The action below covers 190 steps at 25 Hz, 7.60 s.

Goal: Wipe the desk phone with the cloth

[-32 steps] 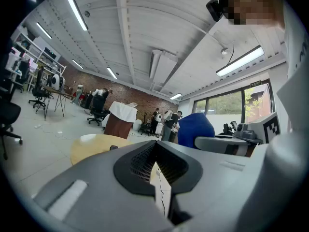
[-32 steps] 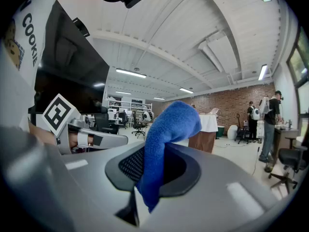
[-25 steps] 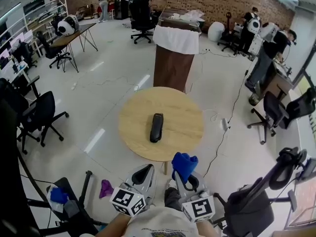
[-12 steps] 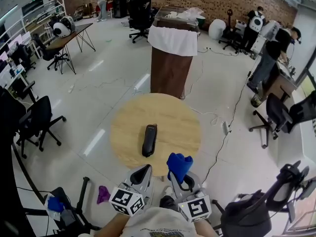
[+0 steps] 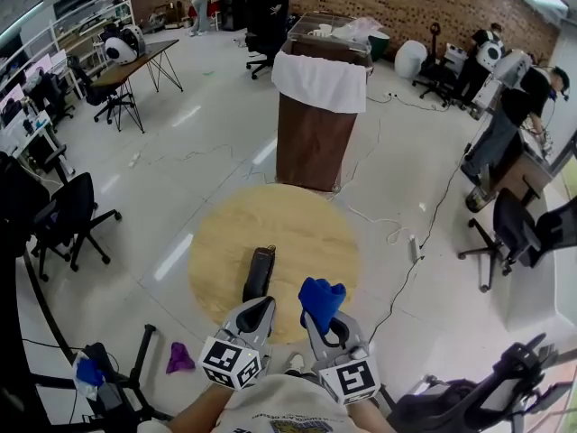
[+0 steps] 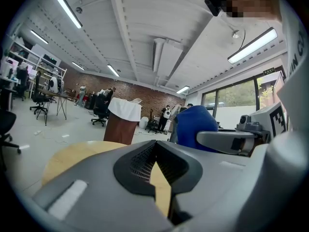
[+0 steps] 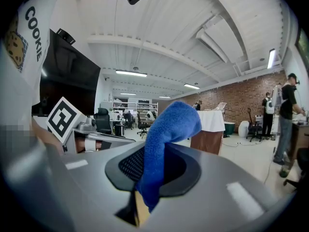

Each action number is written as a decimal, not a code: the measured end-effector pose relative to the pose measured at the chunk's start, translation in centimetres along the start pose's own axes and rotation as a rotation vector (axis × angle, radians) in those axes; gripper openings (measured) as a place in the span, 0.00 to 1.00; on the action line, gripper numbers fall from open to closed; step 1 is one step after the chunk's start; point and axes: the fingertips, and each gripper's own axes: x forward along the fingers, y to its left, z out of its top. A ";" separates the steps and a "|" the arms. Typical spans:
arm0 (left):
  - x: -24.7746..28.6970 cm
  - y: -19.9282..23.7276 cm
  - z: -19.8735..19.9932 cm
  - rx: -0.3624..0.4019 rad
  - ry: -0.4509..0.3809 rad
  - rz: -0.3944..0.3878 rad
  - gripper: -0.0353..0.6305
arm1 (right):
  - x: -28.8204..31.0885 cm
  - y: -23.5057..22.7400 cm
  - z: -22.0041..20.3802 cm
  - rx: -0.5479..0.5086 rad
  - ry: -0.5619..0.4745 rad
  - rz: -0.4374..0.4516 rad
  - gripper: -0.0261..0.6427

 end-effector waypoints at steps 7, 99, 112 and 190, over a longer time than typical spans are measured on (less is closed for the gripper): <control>3.2 -1.2 0.9 0.036 -0.012 0.039 0.05 | 0.5 -2.7 0.6 -0.006 -0.019 0.050 0.13; 8.6 13.9 -13.6 -0.009 0.696 0.169 0.46 | 5.1 -2.7 -1.1 0.076 0.033 -0.021 0.13; 6.0 8.3 -2.1 -0.004 0.401 0.080 0.45 | 5.2 -0.8 4.6 0.034 -0.087 0.024 0.13; 4.5 2.9 2.8 0.207 0.286 -0.001 0.45 | 18.9 4.8 10.6 -0.592 0.244 0.350 0.13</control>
